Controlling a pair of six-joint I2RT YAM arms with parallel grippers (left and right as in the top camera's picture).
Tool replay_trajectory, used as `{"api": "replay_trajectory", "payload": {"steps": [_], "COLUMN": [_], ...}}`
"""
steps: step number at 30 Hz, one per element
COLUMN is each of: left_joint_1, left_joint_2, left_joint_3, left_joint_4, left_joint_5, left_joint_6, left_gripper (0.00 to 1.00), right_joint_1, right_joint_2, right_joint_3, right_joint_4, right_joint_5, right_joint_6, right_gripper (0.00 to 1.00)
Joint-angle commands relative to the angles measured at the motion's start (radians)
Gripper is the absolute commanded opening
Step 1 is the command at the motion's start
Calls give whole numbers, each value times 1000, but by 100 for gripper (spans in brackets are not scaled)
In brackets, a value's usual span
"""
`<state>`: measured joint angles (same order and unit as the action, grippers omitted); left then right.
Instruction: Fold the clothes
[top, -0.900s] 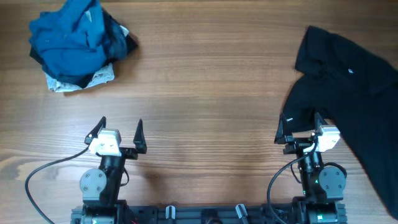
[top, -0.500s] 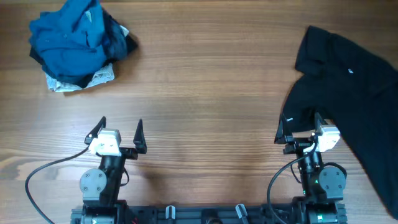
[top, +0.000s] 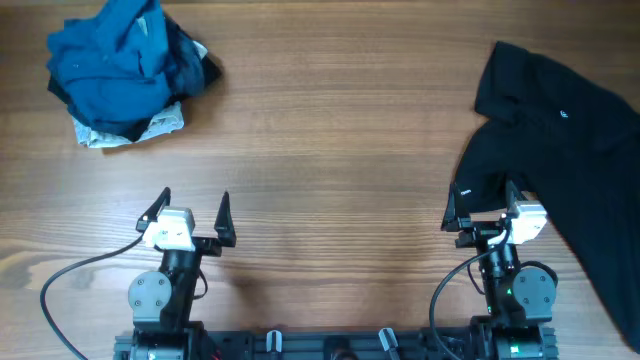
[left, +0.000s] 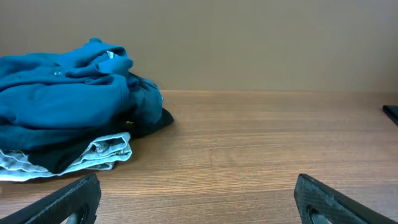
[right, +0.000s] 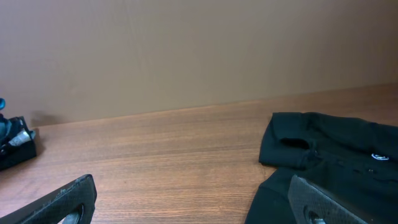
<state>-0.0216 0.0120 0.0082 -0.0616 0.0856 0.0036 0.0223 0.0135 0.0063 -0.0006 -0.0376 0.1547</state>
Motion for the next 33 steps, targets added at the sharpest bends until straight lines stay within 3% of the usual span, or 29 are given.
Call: {"api": "replay_trajectory", "payload": {"steps": [1, 29, 30, 33], "left_joint_1": [-5, -5, -5, -5], "left_joint_2": [-5, -5, -5, -5], "left_joint_3": [-3, -3, -3, -3], "left_joint_4": [-10, -10, -10, -10], "left_joint_5": [-13, -13, -13, -13], "left_joint_6": [19, 19, 19, 19], "left_gripper": [100, 100, 100, 100], "right_joint_1": [-4, -4, -4, -4], "right_joint_2": [-6, -6, -6, -6], "right_joint_3": [-1, -1, -1, -1], "right_joint_4": [3, 3, 3, 17], "right_joint_5": [-16, -16, -23, -62], "right_joint_6": [-14, -12, 6, 284], "right_gripper": [100, 100, 100, 100]}}
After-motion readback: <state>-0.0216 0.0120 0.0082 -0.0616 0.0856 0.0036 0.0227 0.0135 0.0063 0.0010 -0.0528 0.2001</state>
